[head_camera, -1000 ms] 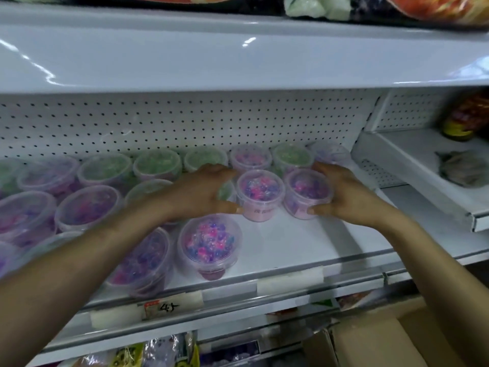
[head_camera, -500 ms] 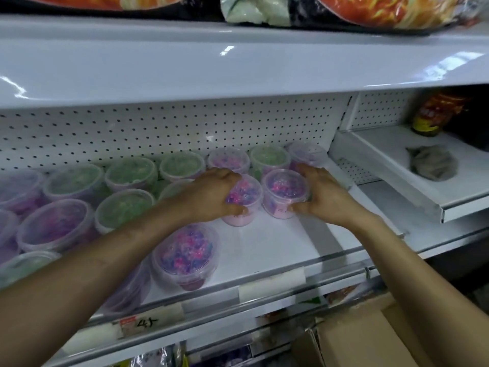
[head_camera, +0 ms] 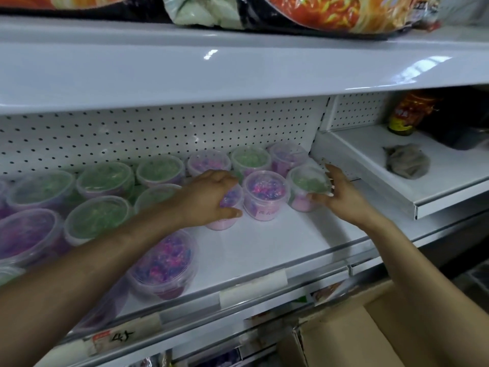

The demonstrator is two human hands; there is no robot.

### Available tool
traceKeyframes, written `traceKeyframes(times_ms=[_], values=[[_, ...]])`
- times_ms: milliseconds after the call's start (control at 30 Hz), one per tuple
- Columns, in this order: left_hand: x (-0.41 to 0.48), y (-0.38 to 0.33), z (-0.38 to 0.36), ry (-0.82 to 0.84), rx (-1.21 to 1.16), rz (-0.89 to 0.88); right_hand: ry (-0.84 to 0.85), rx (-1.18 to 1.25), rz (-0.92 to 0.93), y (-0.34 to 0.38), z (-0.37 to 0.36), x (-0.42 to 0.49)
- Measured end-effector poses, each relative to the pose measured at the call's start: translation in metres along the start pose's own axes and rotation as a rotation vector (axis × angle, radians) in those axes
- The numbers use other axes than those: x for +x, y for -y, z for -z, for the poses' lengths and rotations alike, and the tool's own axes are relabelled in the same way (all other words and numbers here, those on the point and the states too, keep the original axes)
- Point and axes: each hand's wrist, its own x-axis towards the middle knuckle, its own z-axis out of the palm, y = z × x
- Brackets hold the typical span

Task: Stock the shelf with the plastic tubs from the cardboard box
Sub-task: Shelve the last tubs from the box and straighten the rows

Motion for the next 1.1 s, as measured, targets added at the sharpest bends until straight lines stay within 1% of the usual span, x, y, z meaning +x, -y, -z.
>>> traceKeyframes(times_ms=[100, 167, 233, 367, 500, 600, 667, 833, 933, 1100], values=[[0.005, -0.004, -0.01, -0.051, 0.075, -0.164, 0.025, 0.022, -0.038, 0.002, -0.004, 0.002], [0.011, -0.007, -0.017, -0.018, 0.173, -0.233, 0.042, 0.029, -0.073, -0.007, -0.005, 0.01], [0.015, -0.012, -0.02, 0.007, 0.225, -0.231, 0.054, 0.053, -0.066, -0.015, -0.005, 0.013], [0.018, -0.012, -0.021, -0.041, 0.241, -0.249, 0.054, 0.057, -0.043, -0.013, -0.004, 0.012], [0.022, -0.01, -0.02, -0.033, 0.223, -0.23, 0.042, 0.064, 0.002, -0.002, -0.005, 0.01], [0.024, -0.01, -0.022, -0.057, 0.211, -0.241, 0.045, 0.066, 0.008, -0.005, -0.005, 0.01], [0.026, -0.01, -0.024, -0.061, 0.16, -0.227, 0.038, 0.065, -0.007, -0.003, -0.005, 0.009], [0.037, -0.02, -0.025, -0.106, -0.072, -0.077, 0.045, 0.076, -0.048, -0.007, -0.005, 0.012], [0.044, -0.032, -0.027, -0.133, -0.136, -0.001, 0.045, 0.07, -0.054, -0.013, -0.006, 0.013], [0.044, -0.03, -0.03, -0.177, -0.203, 0.013, 0.04, 0.054, -0.053, -0.018, -0.008, 0.018]])
